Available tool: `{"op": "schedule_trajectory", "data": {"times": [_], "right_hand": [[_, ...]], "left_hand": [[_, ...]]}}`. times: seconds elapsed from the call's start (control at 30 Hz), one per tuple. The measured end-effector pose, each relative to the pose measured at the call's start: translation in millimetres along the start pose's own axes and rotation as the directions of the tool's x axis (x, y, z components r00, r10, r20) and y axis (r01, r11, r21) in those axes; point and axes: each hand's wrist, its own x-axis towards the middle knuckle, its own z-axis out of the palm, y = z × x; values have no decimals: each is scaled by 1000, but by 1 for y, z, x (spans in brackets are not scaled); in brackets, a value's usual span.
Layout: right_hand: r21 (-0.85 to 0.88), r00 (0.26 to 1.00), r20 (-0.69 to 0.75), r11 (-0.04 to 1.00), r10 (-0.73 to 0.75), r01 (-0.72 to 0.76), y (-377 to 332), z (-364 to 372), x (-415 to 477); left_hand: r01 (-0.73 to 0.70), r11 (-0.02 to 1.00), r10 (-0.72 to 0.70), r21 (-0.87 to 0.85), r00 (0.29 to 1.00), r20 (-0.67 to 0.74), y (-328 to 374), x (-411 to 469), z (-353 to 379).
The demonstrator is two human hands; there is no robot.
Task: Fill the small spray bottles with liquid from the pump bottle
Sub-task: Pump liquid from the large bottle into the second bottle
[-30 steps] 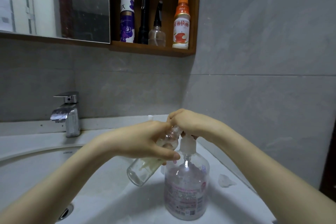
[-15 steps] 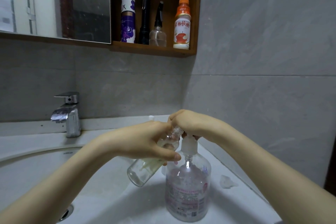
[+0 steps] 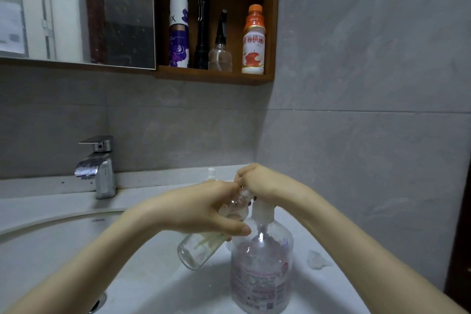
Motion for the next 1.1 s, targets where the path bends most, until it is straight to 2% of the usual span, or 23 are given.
{"op": "schedule_trajectory", "data": {"times": [0.13,0.2,0.4,0.53,0.67,0.8,1.0,1.1], "right_hand": [[-192,997,68,981,42,-28,-13,-11,-12],[-183,998,61,983,36,-24,-14,-17,-16],[-147,996,-77,988,-54,42,-22,-31,-9],[-290,949,-281,955,-143,58,-25,-19,6],[-372,911,-366,927,-191,45,-25,-14,3],[-378,907,-370,924,-202,52,-25,-13,4],[-378,955,-291,924,-60,-57,-14,-7,14],[-377,953,-297,924,-55,-64,-13,-5,12]], "left_hand": [[-7,1000,7,1,999,-46,1,-2,-4],[-8,1000,10,21,998,-56,2,-3,-6],[-6,997,11,72,998,-65,-1,-3,-7],[1,998,3,68,998,-59,1,-3,-8],[-6,998,10,70,998,-54,2,-3,-7],[-2,998,6,63,998,-64,0,-3,-8],[-7,996,11,87,999,-53,2,-1,-3],[-2,992,8,128,999,-46,2,0,-1]]}}
